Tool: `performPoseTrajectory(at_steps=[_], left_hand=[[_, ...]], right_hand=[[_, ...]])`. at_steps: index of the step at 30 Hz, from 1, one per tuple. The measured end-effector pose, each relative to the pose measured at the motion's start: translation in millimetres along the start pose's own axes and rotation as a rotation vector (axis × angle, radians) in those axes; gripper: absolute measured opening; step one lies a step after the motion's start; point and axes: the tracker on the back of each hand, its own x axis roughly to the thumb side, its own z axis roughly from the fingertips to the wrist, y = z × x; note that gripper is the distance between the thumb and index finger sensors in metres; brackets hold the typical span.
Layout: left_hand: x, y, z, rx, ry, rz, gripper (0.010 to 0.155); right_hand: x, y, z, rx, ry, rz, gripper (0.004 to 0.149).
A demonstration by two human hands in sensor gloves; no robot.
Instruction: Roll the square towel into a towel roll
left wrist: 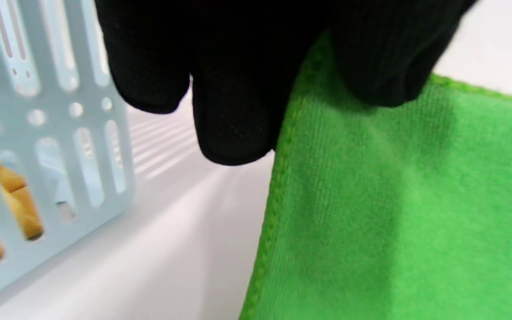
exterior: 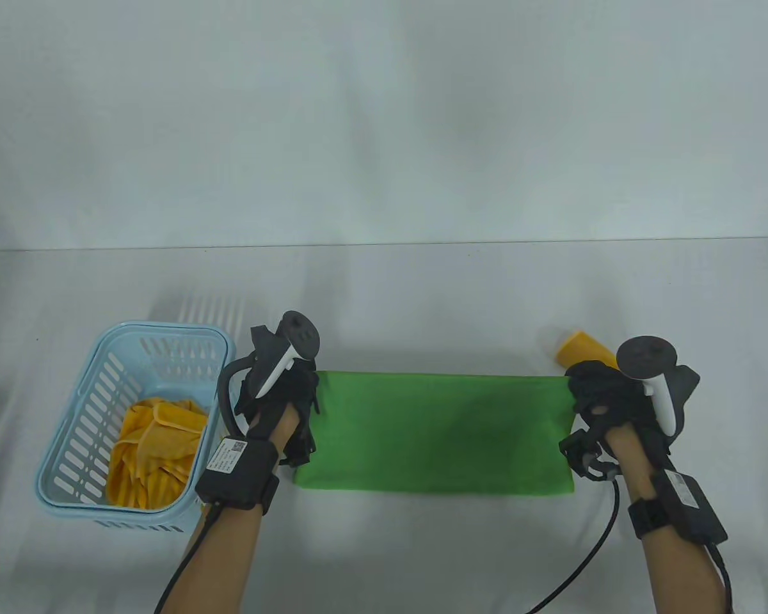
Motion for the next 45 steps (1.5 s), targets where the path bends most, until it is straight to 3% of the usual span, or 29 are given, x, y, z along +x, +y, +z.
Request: performPoseTrajectory(at_steps=[8, 14, 23, 36, 41, 45], left_hand=[[14.2, -35.1, -30.7, 0.041, 0.064, -0.049, 0.042], [15.8, -56.2, -45.6, 0.002, 0.108, -0.029, 0.043], [10.3, -55.4, -43.5, 0.016, 0.116, 0.002, 0.074], [18.8, -18.6, -2.3, 0.068, -0.001, 0.049, 0.083], [18.7, -2.0, 26.9, 0.101, -0.104, 0.089, 0.085], [12.6, 6.6, 60.1, 0.143, -0.216, 0.124, 0.086]], right_hand=[[17.2, 36.9, -15.3, -0.108, 0.066, 0.214, 0.038], [24.9, 58.4, -20.1, -0.172, 0.083, 0.343, 0.039], [24.3, 53.2, -14.8, -0.228, 0.108, 0.399, 0.064], [32.1, 20.7, 21.3, -0.25, 0.016, 0.339, 0.076], [46.5, 15.2, 47.2, -0.237, -0.08, 0.324, 0.079], [62.5, 19.3, 73.5, -0.155, -0.188, 0.297, 0.078]])
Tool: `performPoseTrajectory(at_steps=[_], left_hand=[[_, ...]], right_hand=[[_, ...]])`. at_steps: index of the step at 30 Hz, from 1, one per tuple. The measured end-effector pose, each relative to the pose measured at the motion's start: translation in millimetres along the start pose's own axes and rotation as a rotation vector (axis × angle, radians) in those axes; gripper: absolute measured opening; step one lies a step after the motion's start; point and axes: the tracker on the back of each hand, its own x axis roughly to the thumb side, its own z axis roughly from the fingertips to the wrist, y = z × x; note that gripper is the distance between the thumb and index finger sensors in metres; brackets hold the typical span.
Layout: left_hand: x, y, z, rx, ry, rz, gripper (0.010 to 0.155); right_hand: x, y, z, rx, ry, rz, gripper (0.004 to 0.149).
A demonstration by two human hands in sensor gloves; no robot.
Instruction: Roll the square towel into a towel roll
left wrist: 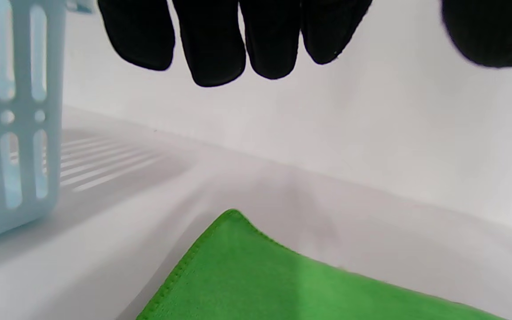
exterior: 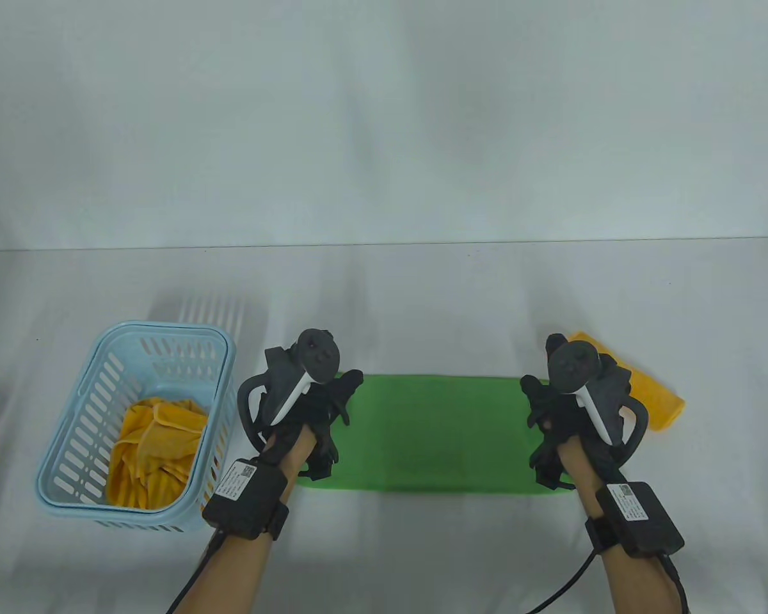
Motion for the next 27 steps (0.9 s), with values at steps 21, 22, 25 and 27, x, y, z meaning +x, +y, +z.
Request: performPoseTrajectory(at_steps=[21, 22, 25, 27], left_hand=[[-39.0, 44.6, 100.7, 0.222, -0.222, 0.116, 0.087], [-40.8, 46.2, 102.5, 0.231, -0.222, 0.122, 0.087], [-45.6, 48.5, 104.2, 0.246, -0.211, 0.123, 0.086], [-48.7, 49.1, 103.7, 0.253, -0.199, 0.123, 0.086]], right_hand=[[123.1, 60.2, 98.8, 0.19, -0.487, -0.006, 0.078], [129.3, 67.0, 101.2, 0.209, -0.507, -0.004, 0.078], [148.4, 88.4, 108.3, 0.279, -0.537, 0.022, 0.077], [159.7, 103.3, 112.6, 0.324, -0.551, 0.041, 0.077]])
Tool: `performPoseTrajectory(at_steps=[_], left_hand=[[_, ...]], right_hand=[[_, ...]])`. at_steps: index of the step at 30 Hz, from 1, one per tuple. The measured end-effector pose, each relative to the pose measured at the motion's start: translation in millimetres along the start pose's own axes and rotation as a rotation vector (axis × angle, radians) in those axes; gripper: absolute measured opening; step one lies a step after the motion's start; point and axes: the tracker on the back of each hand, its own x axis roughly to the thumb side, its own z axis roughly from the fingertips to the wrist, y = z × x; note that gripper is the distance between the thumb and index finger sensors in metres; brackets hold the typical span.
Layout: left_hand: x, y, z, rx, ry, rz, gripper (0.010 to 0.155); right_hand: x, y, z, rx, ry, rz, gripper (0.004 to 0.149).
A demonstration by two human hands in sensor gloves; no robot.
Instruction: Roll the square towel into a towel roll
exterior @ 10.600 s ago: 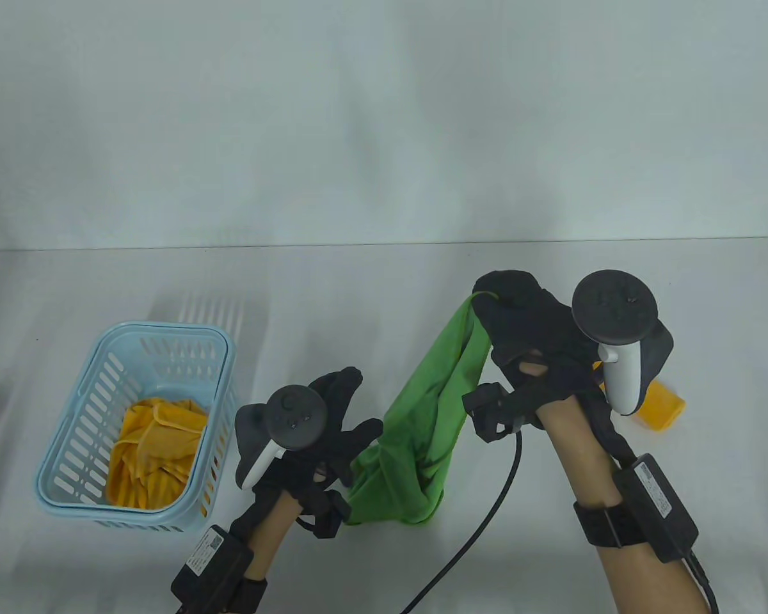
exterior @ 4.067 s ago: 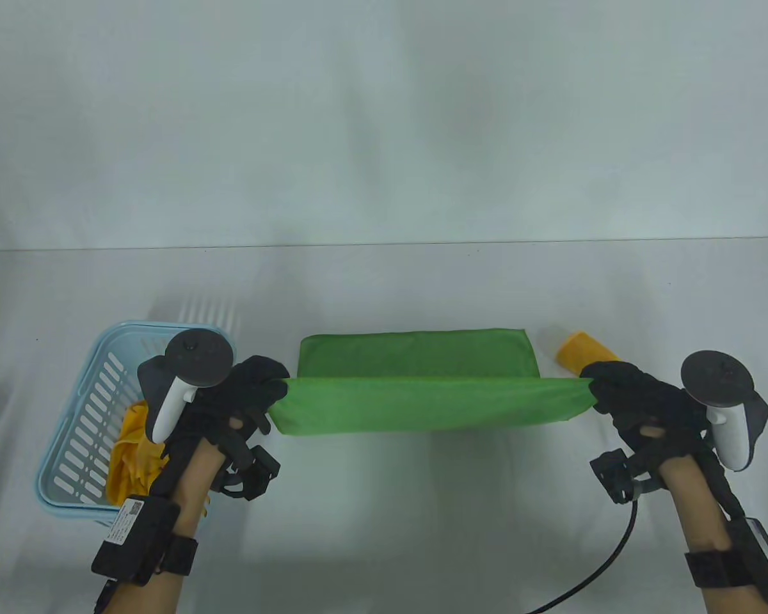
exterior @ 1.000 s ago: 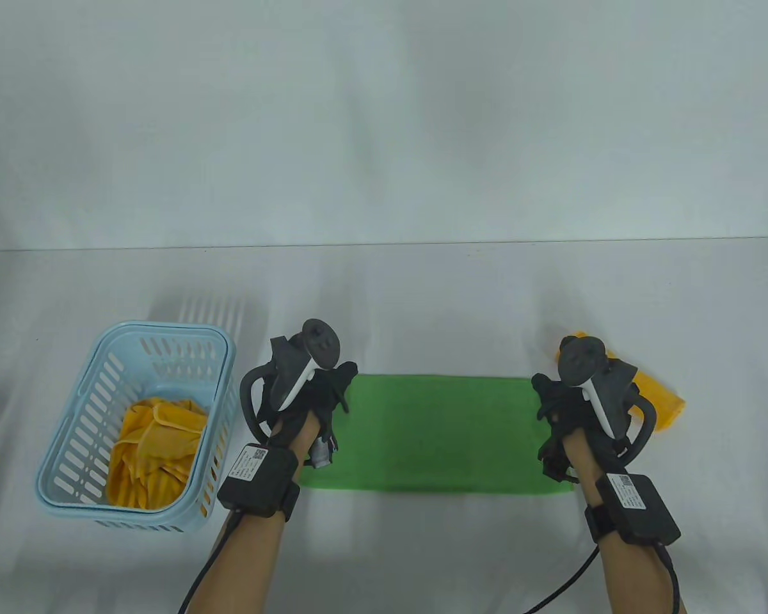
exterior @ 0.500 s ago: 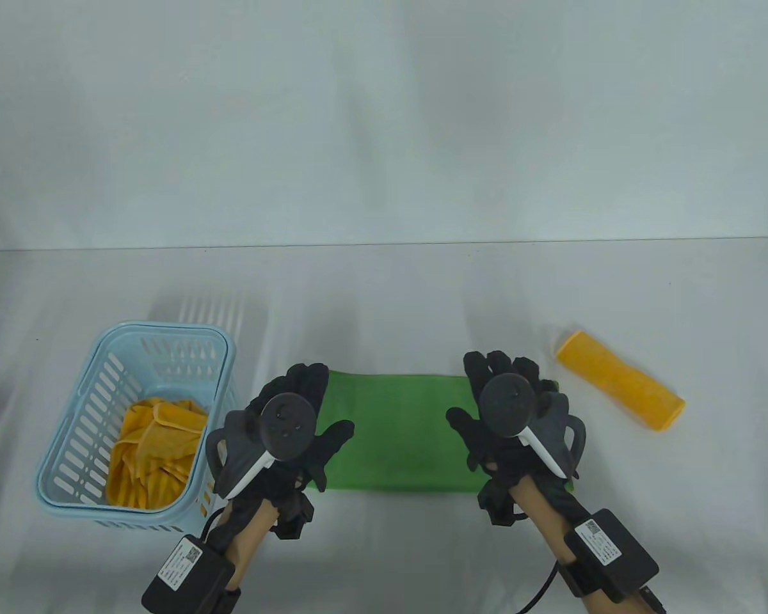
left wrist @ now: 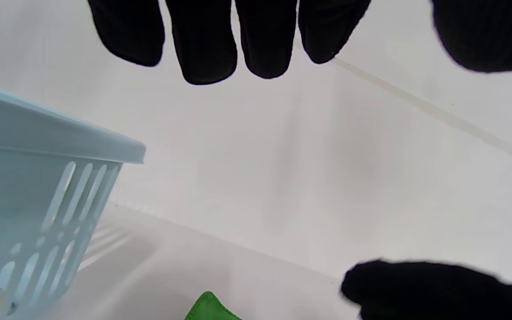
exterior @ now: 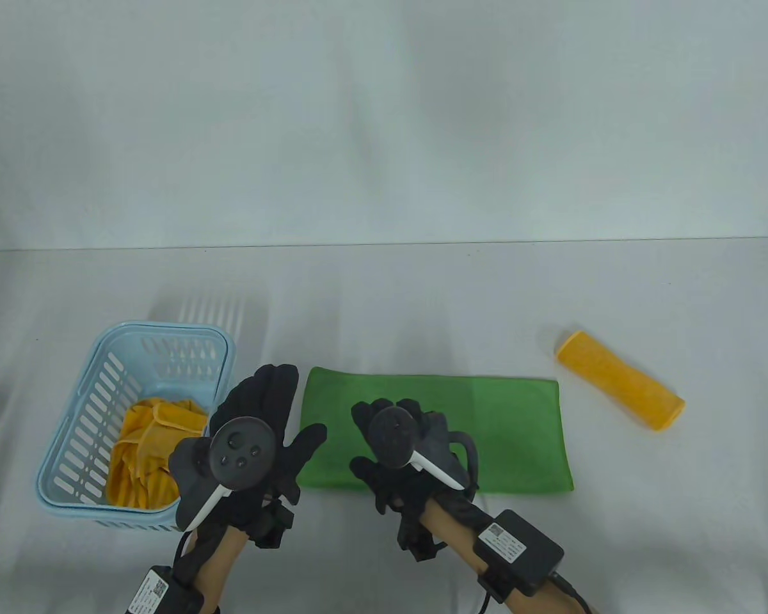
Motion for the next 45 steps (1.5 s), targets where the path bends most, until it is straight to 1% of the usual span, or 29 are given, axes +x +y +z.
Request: performPoseTrajectory(at_steps=[3, 6, 9, 12, 14, 16, 21, 23, 25, 27, 32, 35, 40, 45], left_hand=[[-4.1, 1.9, 0.0, 0.007, 0.012, 0.007, 0.086], [-6.4, 3.7, 0.5, 0.011, 0.015, 0.02, 0.086], [-9.0, 5.2, 0.8, 0.011, 0.019, 0.042, 0.086], [-11.6, 5.6, 0.2, 0.009, 0.025, 0.054, 0.086], [-13.0, 5.9, -0.1, 0.01, 0.03, 0.057, 0.086], [-13.3, 6.2, -0.3, 0.01, 0.03, 0.062, 0.086], [-10.8, 6.5, 1.0, 0.016, 0.017, 0.057, 0.086], [-10.7, 6.5, 1.1, 0.017, 0.014, 0.057, 0.086], [-10.9, 6.5, 0.9, 0.016, 0.014, 0.058, 0.086], [-10.8, 6.7, 1.0, 0.015, 0.013, 0.057, 0.086], [-10.2, 6.3, 1.0, 0.012, 0.009, 0.052, 0.086], [-10.7, 6.8, 1.1, 0.015, 0.01, 0.053, 0.086], [-12.4, 7.0, 0.6, 0.014, 0.017, 0.06, 0.086], [-13.2, 7.4, 0.7, 0.017, 0.022, 0.063, 0.085]], right_hand=[[14.1, 19.8, -8.3, 0.074, -0.027, 0.007, 0.077], [28.7, 40.6, -17.9, 0.173, -0.096, 0.006, 0.075], [42.1, 59.9, -30.1, 0.239, -0.108, 0.022, 0.072], [48.1, 69.6, -39.2, 0.247, -0.071, 0.055, 0.069], [50.6, 72.0, -43.2, 0.201, -0.049, 0.086, 0.067], [52.2, 74.8, -47.1, 0.2, -0.031, 0.089, 0.065], [55.7, 82.3, -53.7, 0.188, -0.001, 0.166, 0.071], [57.1, 84.8, -55.1, 0.169, 0.006, 0.195, 0.073], [57.9, 85.1, -56.7, 0.15, 0.008, 0.197, 0.071], [58.1, 84.6, -59.4, 0.147, 0.024, 0.189, 0.065], [55.7, 79.7, -65.1, 0.091, 0.047, 0.119, 0.049], [53.8, 76.4, -67.6, 0.064, 0.063, 0.067, 0.043], [50.0, 71.6, -72.3, 0.072, 0.09, 0.009, 0.041], [40.3, 57.7, -68.6, 0.075, 0.101, -0.099, 0.04]])
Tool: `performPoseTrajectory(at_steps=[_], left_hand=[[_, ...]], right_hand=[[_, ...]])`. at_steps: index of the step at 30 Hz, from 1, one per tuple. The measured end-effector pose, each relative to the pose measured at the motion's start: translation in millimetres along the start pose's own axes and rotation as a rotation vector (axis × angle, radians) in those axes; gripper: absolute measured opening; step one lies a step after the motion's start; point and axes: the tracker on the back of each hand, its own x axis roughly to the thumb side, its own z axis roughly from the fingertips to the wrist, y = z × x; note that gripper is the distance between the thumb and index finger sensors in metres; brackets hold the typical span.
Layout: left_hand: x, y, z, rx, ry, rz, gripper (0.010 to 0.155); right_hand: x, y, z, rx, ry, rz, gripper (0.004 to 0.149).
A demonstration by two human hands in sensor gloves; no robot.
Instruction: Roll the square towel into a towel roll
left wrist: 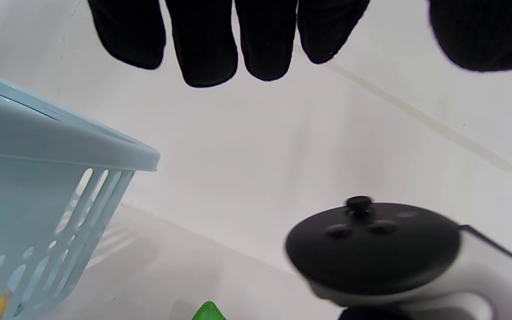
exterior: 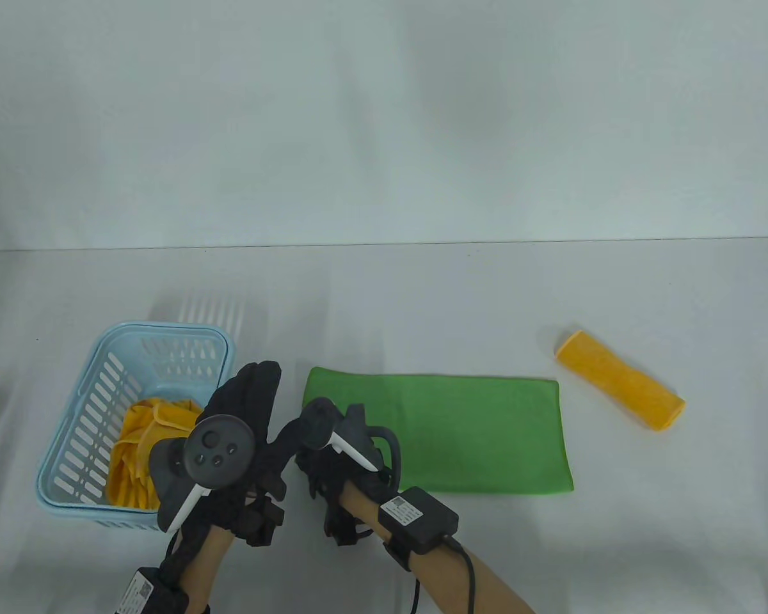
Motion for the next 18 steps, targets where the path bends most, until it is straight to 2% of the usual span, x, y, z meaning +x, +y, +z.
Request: performPoseTrajectory(at_steps=[8, 14, 18], left_hand=[[-1.7, 0.7, -0.6, 0.0, 0.01, -0.001, 0.085], [-1.7, 1.1, -0.4, 0.005, 0.011, -0.011, 0.084], [-1.9, -1.6, -1.2, -0.006, 0.013, -0.022, 0.084]], right_hand=[[-22.8, -39.8, 24.8, -0.036, -0.006, -0.168, 0.039], [-40.3, -73.8, 46.4, -0.125, -0.043, -0.343, 0.039], [-42.8, -95.8, 57.1, -0.158, -0.088, -0.359, 0.039]])
